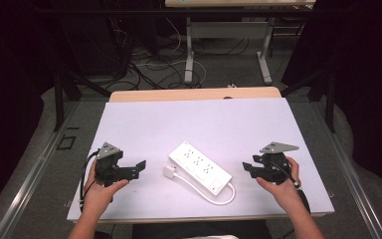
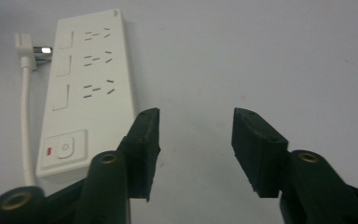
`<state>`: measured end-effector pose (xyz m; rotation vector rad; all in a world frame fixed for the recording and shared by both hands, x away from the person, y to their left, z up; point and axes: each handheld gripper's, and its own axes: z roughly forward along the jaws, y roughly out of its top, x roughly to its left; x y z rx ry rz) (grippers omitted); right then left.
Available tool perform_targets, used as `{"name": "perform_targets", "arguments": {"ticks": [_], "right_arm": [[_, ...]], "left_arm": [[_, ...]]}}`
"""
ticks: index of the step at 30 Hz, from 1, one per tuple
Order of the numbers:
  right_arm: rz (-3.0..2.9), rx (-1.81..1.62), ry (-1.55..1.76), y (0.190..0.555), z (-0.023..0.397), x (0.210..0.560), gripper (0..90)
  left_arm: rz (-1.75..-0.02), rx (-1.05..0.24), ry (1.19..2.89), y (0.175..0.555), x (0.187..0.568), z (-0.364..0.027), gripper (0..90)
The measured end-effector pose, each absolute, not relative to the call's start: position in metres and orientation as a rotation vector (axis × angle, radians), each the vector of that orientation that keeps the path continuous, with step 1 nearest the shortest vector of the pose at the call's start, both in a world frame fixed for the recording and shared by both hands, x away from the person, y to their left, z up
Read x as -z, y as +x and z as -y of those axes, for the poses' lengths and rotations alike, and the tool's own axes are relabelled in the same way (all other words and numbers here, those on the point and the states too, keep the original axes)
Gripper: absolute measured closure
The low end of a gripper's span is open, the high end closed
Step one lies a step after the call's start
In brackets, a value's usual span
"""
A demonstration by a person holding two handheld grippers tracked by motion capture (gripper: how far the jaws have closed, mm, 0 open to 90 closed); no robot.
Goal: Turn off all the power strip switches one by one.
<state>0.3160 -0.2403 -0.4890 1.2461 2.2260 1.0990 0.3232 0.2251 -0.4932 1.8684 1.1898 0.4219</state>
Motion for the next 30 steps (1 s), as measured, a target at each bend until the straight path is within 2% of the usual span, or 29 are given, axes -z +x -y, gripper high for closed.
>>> {"name": "perform_targets", "arguments": {"ticks": [21,30], "right_arm": [[-2.403,-1.092,1.137,0.313,0.208,0.497,89.1],[-2.457,-1.062,1.091,0.310,0.189,0.501,90.0]], "left_arm": [[-1.187,-0.436,1.865,0.322,0.494,-0.223,7.1],[-1.190,-0.440,1.869,0.323,0.494,-0.224,7.8]]}}
